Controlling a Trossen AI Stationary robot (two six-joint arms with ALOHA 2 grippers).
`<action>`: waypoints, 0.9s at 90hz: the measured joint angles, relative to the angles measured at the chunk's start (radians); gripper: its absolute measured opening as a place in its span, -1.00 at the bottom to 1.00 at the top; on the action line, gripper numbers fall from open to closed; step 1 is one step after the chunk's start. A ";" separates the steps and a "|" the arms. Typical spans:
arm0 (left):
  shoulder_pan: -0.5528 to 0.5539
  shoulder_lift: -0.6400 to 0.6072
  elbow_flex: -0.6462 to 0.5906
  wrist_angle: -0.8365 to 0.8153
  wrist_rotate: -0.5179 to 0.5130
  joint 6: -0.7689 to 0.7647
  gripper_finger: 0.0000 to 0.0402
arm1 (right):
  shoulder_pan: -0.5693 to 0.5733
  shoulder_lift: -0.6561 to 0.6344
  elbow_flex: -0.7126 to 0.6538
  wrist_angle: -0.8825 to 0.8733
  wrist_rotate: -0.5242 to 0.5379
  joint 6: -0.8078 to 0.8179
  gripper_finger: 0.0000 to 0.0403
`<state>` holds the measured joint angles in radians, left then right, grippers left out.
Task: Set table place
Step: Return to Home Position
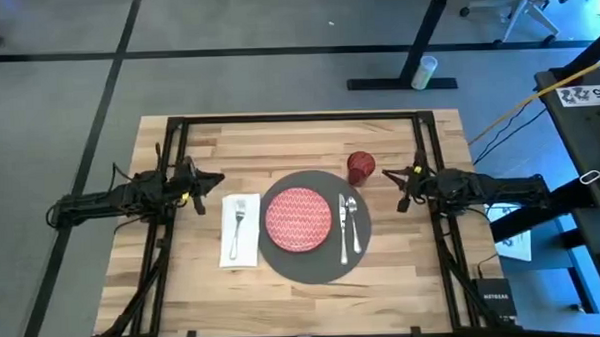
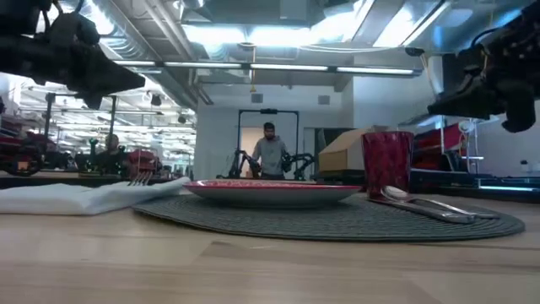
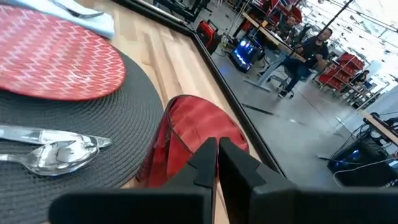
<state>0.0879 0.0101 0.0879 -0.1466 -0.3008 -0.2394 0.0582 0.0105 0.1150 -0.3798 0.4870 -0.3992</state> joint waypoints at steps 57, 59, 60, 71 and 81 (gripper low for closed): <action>0.000 0.000 0.003 -0.081 -0.250 0.011 -0.97 | 0.000 0.000 0.000 0.002 -0.008 0.000 -1.00; 0.000 0.000 0.003 -0.082 -0.250 0.011 -0.97 | 0.000 0.000 0.000 0.002 -0.008 0.000 -1.00; 0.000 0.000 0.003 -0.082 -0.250 0.011 -0.97 | 0.000 0.000 0.000 0.002 -0.008 0.000 -1.00; 0.000 0.000 0.003 -0.083 -0.250 0.011 -0.97 | 0.000 0.000 0.000 0.002 -0.008 0.001 -1.00; 0.000 0.000 0.003 -0.084 -0.250 0.011 -0.97 | 0.000 0.000 0.000 0.002 -0.008 0.001 -1.00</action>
<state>0.0879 0.0101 0.0914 -0.2307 -0.5507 -0.2284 0.0586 0.0109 0.1146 -0.3775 0.4789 -0.3979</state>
